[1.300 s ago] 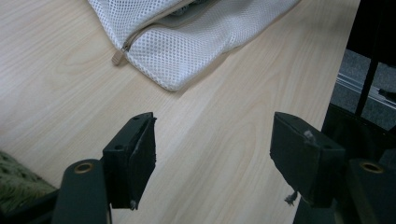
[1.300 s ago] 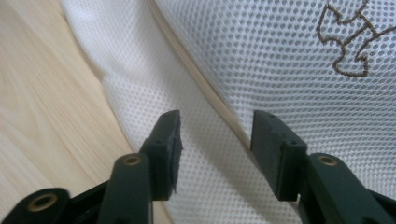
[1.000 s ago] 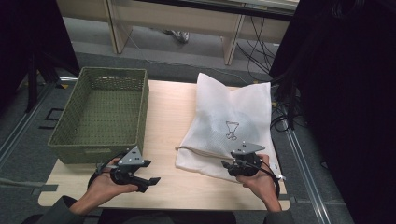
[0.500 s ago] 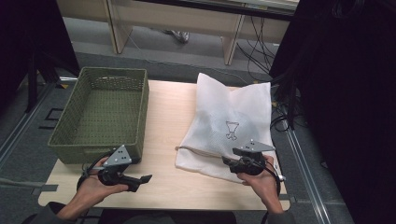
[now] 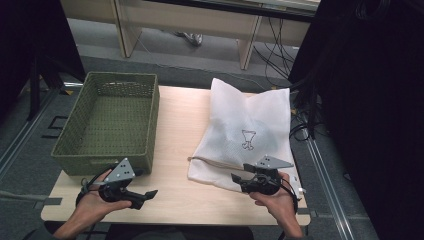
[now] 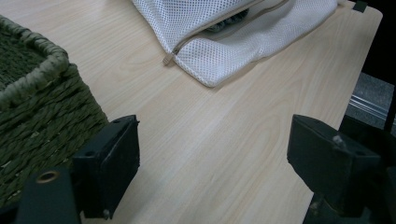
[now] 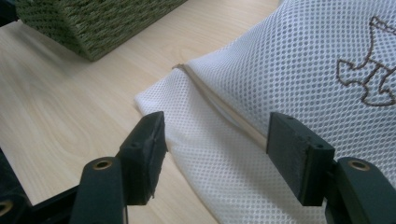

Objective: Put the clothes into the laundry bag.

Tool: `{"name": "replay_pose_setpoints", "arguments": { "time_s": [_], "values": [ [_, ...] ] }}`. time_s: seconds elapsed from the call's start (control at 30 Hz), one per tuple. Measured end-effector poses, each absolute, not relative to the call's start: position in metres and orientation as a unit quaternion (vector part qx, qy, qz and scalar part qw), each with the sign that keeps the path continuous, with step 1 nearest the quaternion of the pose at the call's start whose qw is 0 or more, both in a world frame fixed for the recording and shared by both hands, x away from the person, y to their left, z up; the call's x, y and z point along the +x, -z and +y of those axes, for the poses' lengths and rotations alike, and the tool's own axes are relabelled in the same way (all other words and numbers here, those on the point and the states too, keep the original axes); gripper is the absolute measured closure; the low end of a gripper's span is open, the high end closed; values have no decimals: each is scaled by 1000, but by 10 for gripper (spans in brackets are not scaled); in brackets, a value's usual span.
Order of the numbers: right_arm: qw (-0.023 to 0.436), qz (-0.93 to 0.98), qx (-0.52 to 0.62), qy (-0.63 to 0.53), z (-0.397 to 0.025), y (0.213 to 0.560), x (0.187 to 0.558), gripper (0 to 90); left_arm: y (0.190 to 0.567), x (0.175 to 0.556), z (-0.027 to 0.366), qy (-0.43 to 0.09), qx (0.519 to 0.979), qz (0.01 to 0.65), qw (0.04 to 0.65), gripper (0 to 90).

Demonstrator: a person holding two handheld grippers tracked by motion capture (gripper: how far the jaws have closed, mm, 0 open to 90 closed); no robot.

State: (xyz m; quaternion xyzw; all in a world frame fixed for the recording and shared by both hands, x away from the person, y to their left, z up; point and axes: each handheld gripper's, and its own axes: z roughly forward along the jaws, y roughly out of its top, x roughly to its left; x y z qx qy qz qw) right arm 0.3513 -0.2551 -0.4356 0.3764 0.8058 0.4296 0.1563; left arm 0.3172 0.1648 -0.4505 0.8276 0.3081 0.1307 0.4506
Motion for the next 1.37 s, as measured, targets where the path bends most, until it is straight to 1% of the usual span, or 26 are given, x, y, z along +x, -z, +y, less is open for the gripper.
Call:
{"name": "replay_pose_setpoints", "arguments": {
  "time_s": [0.03, 0.17, 0.2, 0.3, 0.37, 0.4, 0.43, 0.53, 0.57, 0.6, 0.67, 0.7, 0.73, 0.77, 0.87, 0.9, 1.07, 1.1, 1.13, 1.17, 1.23, 1.37],
  "values": [
    [148, 805, 385, -426, -254, 436, 349, 386, 451, 317, 166, -128, 828, 304, 453, 165],
    [155, 809, 376, -424, -252, 437, 347, 377, 453, 313, 168, -129, 827, 308, 452, 165],
    [149, 809, 377, -426, -250, 437, 346, 371, 454, 312, 169, -125, 827, 307, 454, 165],
    [152, 811, 373, -424, -248, 439, 340, 351, 455, 309, 170, -126, 830, 303, 451, 165],
    [129, 818, 369, -422, -245, 443, 336, 348, 456, 306, 169, -126, 828, 306, 452, 165],
    [129, 819, 372, -418, -244, 444, 332, 345, 456, 307, 170, -131, 831, 297, 453, 165],
    [125, 822, 371, -413, -243, 445, 328, 344, 457, 304, 170, -130, 827, 305, 454, 165],
    [127, 829, 363, -406, -242, 446, 320, 337, 458, 301, 169, -126, 829, 303, 453, 165],
    [128, 827, 371, -402, -240, 446, 316, 337, 457, 300, 171, -130, 839, 292, 440, 164],
    [134, 830, 365, -400, -241, 446, 313, 335, 458, 299, 170, -126, 835, 298, 445, 165],
    [132, 832, 361, -400, -242, 448, 310, 334, 458, 298, 169, -133, 837, 296, 441, 164],
    [133, 837, 354, -395, -243, 448, 308, 333, 456, 298, 170, -136, 844, 284, 435, 164],
    [145, 835, 362, -388, -246, 448, 304, 333, 456, 298, 170, -136, 844, 284, 435, 164],
    [144, 834, 367, -387, -248, 449, 303, 330, 457, 298, 170, -144, 847, 277, 431, 164],
    [150, 831, 373, -385, -252, 449, 301, 331, 457, 298, 170, -144, 847, 277, 431, 164],
    [147, 827, 384, -383, -254, 449, 299, 331, 458, 297, 169, -133, 842, 290, 435, 164],
    [144, 820, 395, -388, -261, 449, 295, 331, 458, 299, 169, -143, 847, 277, 431, 164],
    [143, 821, 394, -387, -262, 449, 295, 331, 459, 298, 168, -138, 845, 287, 430, 164],
    [152, 821, 394, -385, -263, 449, 294, 330, 458, 298, 170, -134, 853, 278, 420, 164],
    [155, 821, 392, -385, -263, 449, 294, 330, 458, 298, 169, -129, 851, 281, 424, 164],
    [149, 821, 399, -381, -263, 449, 293, 330, 460, 297, 167, -134, 849, 279, 428, 164],
    [158, 823, 390, -382, -263, 450, 294, 330, 460, 298, 167, -134, 854, 272, 423, 164]
  ]
}}
